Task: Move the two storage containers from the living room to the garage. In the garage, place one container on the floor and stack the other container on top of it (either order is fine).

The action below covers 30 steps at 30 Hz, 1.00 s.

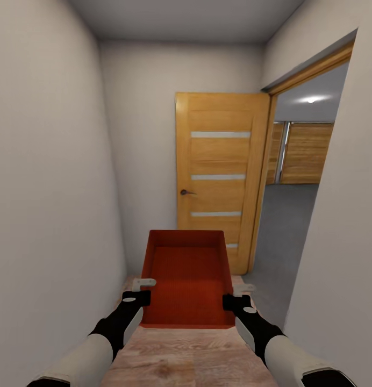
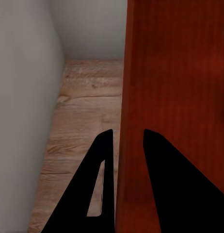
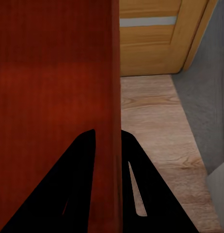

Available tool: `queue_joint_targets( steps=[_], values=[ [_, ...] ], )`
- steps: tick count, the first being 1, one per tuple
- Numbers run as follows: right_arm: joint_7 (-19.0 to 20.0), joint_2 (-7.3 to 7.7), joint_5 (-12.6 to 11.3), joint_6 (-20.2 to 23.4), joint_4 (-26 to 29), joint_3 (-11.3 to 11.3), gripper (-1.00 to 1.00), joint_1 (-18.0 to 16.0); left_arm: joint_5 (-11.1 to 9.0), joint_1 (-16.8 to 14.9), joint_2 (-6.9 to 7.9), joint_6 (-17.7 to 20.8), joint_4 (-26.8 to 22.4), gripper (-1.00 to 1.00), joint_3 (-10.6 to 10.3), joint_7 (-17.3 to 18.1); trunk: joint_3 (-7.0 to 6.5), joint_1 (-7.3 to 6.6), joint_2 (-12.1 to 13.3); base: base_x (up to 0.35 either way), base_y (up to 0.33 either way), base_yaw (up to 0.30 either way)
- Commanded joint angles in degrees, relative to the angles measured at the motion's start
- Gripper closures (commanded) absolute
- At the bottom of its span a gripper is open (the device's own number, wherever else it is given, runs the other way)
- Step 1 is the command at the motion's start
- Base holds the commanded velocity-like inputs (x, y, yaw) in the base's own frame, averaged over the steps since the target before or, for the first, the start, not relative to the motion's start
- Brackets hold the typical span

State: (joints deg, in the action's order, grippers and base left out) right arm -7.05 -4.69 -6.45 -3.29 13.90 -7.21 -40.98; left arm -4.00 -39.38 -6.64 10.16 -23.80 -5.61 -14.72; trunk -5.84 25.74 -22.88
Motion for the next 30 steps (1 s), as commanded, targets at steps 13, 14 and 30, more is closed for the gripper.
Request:
queue_joint_targets(
  steps=[13, 14, 30],
  values=[
    [0.0, 0.15, -0.1, -1.1, 0.2, 1.3, 1.00, -0.1, -0.8, 0.0, 1.45, 0.3, -0.1, 1.00, 1.7, -0.8, 0.02, 0.05, 0.0, 0.324, 0.000, -0.049],
    [0.0, 0.15, -0.1, -1.1, 0.2, 1.3, 1.00, -0.1, -0.8, 0.0, 1.45, 0.3, -0.1, 1.00, 1.7, -0.8, 0.02, 0.05, 0.0, 0.324, 0.000, -0.002],
    [0.0, 0.20, -0.1, -0.9, 0.2, 1.3, 1.00, -0.1, -0.8, 0.0, 1.38, 0.3, -0.3, 1.00, 1.7, -1.1, 0.02, 0.05, 0.0, 0.150, 0.000, 0.000]
  ],
)
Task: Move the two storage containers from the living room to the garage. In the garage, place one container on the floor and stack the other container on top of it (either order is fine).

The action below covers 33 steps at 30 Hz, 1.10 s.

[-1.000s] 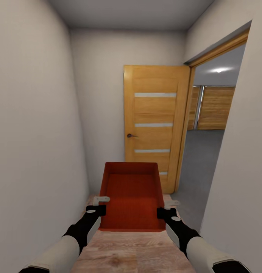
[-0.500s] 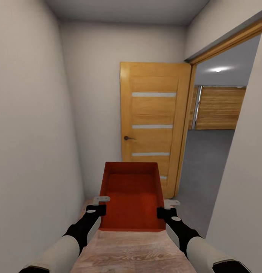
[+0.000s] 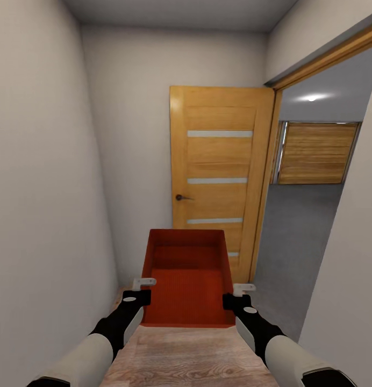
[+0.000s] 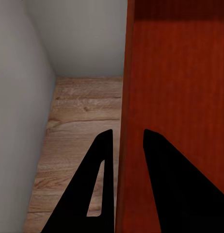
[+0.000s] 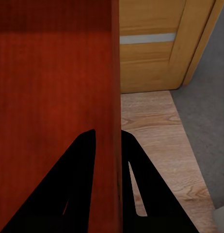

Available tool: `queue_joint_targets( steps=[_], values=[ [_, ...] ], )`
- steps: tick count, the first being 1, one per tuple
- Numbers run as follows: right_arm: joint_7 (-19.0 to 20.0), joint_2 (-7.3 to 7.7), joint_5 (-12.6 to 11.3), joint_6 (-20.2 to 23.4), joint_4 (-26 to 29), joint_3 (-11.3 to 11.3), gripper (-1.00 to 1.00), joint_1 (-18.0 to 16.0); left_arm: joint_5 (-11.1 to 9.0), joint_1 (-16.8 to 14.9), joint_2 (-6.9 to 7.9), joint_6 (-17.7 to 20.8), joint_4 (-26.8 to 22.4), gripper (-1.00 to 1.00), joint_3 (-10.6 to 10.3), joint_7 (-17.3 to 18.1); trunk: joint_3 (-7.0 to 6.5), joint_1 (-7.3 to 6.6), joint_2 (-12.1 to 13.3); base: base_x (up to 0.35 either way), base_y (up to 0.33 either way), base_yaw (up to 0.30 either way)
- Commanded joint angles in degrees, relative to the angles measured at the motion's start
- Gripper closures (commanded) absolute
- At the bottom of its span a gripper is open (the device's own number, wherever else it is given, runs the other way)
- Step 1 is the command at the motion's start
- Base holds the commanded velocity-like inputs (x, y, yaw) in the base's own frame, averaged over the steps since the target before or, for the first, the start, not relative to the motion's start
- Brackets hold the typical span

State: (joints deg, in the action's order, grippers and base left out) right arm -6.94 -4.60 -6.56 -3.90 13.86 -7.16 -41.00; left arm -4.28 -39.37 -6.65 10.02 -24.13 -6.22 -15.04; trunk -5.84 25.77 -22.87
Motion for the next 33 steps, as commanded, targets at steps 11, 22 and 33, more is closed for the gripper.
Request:
queue_joint_targets(
  steps=[11, 22, 33],
  values=[
    [-0.1, 0.08, 0.0, -0.2, 0.2, 1.3, 1.00, 0.0, -0.6, 0.0, 1.37, 0.4, -0.2, 1.00, 2.4, -0.8, 0.02, 0.02, -0.1, 0.000, 0.000, -0.022],
    [-0.1, -0.04, 0.0, -0.1, 0.2, 1.3, 1.00, 0.0, -0.6, 0.0, 1.37, 0.5, -0.1, 1.00, 2.4, -0.8, 0.02, 0.02, -0.1, 0.038, 0.017, -0.210],
    [-0.1, 0.02, 0.0, -0.1, 0.2, 1.3, 1.00, 0.0, -0.6, 0.0, 1.45, 0.5, -0.1, 1.00, 2.4, -0.8, 0.02, 0.02, -0.1, 0.243, 0.174, -0.237]
  ],
)
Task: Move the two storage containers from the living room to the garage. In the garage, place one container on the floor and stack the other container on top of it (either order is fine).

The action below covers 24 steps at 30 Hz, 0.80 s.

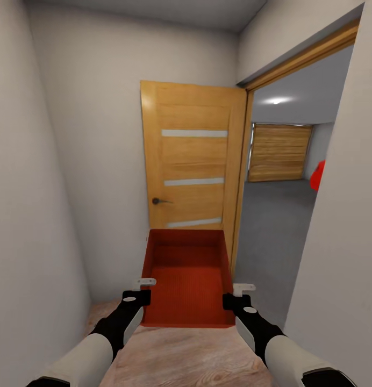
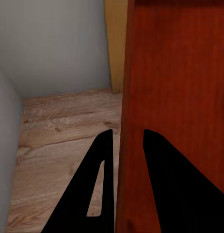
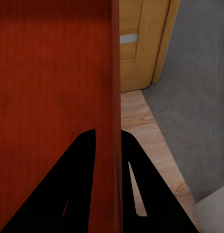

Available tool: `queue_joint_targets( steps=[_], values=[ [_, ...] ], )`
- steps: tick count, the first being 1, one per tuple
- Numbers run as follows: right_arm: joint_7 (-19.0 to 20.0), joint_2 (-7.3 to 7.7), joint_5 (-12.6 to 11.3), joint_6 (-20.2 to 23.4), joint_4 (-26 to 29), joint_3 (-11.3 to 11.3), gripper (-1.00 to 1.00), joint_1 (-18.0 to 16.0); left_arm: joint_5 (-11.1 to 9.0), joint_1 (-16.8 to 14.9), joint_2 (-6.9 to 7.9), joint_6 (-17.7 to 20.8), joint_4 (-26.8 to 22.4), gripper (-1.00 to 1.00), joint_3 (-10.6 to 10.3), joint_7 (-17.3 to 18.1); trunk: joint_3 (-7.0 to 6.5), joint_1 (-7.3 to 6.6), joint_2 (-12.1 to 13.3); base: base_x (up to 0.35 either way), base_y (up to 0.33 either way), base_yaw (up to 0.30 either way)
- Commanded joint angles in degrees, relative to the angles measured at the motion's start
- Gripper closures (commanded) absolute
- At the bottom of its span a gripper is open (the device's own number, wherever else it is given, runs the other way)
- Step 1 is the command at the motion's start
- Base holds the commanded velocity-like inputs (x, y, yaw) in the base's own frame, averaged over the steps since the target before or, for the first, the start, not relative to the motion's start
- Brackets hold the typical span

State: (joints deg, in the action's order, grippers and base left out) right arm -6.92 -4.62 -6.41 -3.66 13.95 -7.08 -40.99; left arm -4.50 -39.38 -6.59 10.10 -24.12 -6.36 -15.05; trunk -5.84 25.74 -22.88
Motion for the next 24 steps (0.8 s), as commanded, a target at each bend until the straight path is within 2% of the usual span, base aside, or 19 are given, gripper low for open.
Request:
queue_joint_targets(
  steps=[1, 24],
  values=[
    [-0.1, 0.04, -0.2, -0.3, 0.1, 1.2, 1.00, -0.1, -0.3, 0.0, 1.40, 0.4, -0.1, 1.00, 2.5, -0.8, 0.02, 0.05, 0.0, 0.259, 0.188, -0.237],
    [-0.1, 0.02, -0.2, -0.4, 0.1, 1.2, 1.00, -0.1, -0.3, 0.0, 1.35, 0.4, -0.1, 1.00, 2.5, -0.8, 0.02, 0.05, 0.0, 0.260, 0.186, -0.237]
  ],
)
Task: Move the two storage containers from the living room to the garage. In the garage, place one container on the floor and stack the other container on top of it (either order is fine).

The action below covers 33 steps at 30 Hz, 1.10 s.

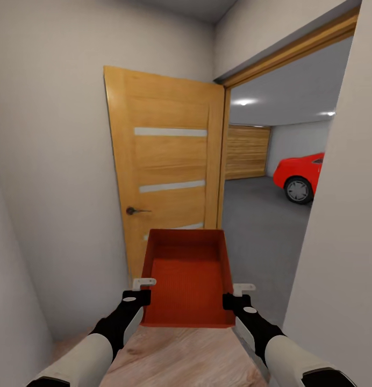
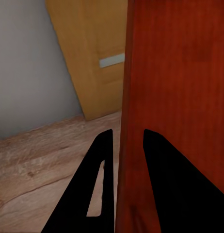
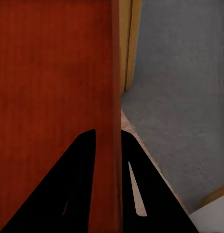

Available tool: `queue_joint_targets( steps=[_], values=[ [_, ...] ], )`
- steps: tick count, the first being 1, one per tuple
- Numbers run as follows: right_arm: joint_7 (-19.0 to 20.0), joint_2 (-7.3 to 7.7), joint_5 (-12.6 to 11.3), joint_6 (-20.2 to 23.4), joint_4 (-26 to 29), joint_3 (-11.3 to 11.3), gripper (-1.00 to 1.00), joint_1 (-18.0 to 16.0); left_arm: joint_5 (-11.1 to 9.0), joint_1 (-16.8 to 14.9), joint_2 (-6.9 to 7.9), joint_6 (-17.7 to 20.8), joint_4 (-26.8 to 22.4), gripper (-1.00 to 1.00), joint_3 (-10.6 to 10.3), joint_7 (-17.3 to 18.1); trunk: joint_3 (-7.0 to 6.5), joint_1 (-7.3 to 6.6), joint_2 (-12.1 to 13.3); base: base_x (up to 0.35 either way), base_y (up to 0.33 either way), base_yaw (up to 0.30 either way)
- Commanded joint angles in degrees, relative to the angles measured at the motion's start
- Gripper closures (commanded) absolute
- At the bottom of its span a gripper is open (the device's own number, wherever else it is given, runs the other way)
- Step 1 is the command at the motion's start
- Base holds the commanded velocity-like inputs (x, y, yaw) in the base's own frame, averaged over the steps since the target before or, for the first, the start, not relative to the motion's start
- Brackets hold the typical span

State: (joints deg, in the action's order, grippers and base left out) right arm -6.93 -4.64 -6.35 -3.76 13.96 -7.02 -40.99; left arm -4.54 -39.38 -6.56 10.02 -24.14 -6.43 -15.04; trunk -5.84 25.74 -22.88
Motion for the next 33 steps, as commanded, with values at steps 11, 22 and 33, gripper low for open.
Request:
queue_joint_targets(
  steps=[11, 22, 33],
  values=[
    [-0.1, 0.05, -0.2, -0.3, 0.1, 1.1, 1.00, -0.1, -0.3, 0.0, 1.30, 0.4, -0.1, 1.00, 2.6, -0.8, 0.02, 0.05, 0.0, 0.094, 0.034, -0.237],
    [-0.1, 0.03, -0.2, -0.3, 0.1, 1.1, 1.00, -0.1, -0.3, 0.0, 1.31, 0.4, -0.1, 1.00, 2.6, -0.8, 0.02, 0.05, 0.0, 0.155, 0.128, -0.237],
    [-0.1, 0.06, -0.2, -0.3, 0.1, 1.1, 1.00, -0.1, -0.3, 0.0, 1.34, 0.4, -0.1, 1.00, 2.6, -0.8, 0.02, 0.05, 0.0, 0.244, 0.216, -0.237]
  ],
)
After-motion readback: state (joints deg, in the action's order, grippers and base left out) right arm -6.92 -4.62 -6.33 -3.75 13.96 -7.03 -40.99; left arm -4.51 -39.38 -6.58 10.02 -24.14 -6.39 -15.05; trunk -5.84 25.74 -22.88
